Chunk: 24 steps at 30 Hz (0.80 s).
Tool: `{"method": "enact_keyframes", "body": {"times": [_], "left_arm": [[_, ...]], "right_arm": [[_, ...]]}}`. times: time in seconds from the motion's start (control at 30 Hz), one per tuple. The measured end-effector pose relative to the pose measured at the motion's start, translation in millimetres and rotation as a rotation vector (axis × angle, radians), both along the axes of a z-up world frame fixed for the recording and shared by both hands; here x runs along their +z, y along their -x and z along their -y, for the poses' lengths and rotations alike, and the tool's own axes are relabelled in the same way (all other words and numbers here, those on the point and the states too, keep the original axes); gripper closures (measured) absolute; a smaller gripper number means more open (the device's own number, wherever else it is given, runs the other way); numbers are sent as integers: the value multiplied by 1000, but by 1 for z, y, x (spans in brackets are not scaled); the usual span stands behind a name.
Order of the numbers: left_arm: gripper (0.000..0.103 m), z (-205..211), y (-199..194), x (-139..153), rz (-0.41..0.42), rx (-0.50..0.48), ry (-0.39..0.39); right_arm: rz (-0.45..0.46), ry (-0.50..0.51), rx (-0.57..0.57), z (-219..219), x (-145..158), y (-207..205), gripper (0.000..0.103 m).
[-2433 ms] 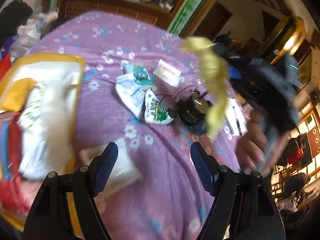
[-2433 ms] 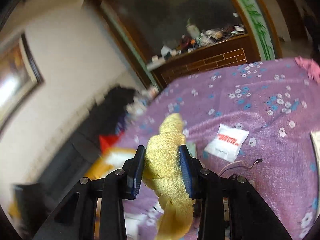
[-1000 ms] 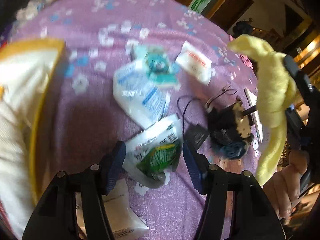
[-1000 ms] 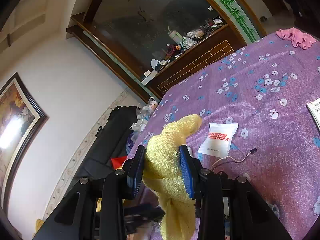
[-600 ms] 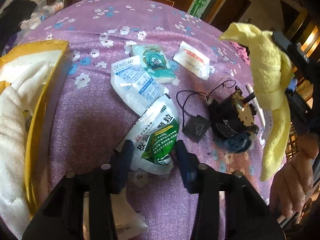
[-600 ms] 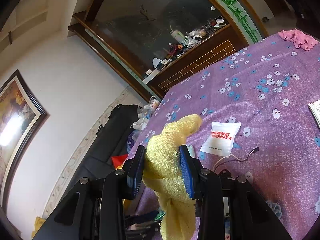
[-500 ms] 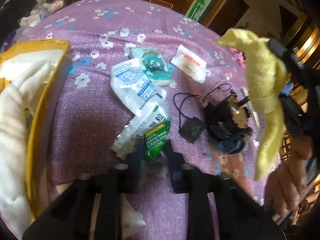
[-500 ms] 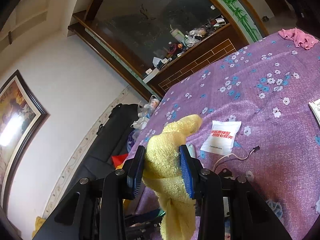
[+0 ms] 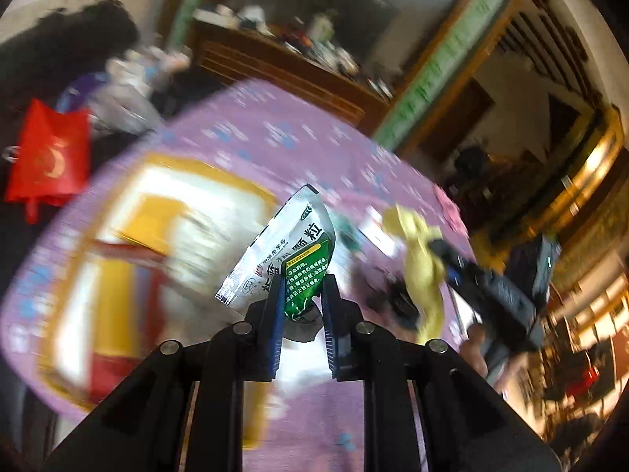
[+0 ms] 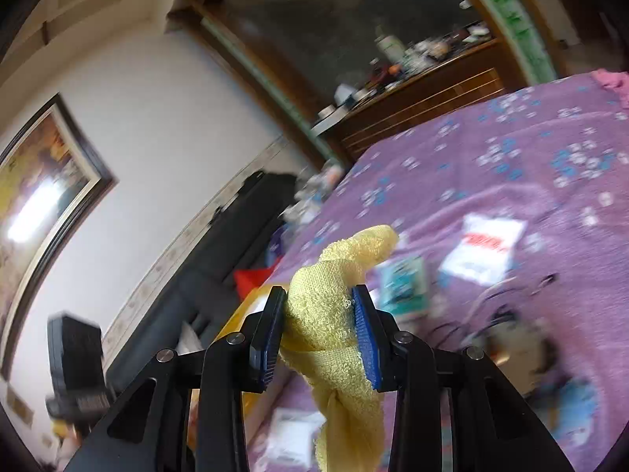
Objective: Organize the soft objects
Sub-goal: 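Carry the yellow cloth into the tray with the right tool while the left tool carries the green packet there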
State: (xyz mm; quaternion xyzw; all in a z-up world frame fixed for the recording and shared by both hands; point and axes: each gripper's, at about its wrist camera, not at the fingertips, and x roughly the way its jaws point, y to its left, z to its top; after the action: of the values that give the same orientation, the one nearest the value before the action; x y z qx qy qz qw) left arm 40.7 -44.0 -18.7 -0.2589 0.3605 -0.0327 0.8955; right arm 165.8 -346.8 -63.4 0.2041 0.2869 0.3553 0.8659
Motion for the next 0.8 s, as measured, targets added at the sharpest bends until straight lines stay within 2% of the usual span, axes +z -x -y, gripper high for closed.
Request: {"method": "enact_keyframes", "body": {"times": [0.1,0.2,0.37,0.5,0.6,0.7,0.8], "left_arm": [[88,-31,2,-4,-5,61,-3],[88,-51,-4,-19,-28,85,28],[88,-59,-12,-48,-80,91,45],[88,-77,-25,-47,-88,103,20],[88,-88,-51,-55,-142,104,-20],[87,-95,-79,-79,-208,59,32],[83,-98,-85,-95,-207,38,63]], "right_arm": [[-32,4,66,-28,5,5,69],[-55,-25,139,-64,21,7,69],[-83,-26,192,-140,45,-5,69],[-119,54,176,-193,40,-26,69],[-176,137,139,-222,26,-42,69],[-245,232,109,-243,12,-53,64],[-274,255,116,-256,11,-53,61]]}}
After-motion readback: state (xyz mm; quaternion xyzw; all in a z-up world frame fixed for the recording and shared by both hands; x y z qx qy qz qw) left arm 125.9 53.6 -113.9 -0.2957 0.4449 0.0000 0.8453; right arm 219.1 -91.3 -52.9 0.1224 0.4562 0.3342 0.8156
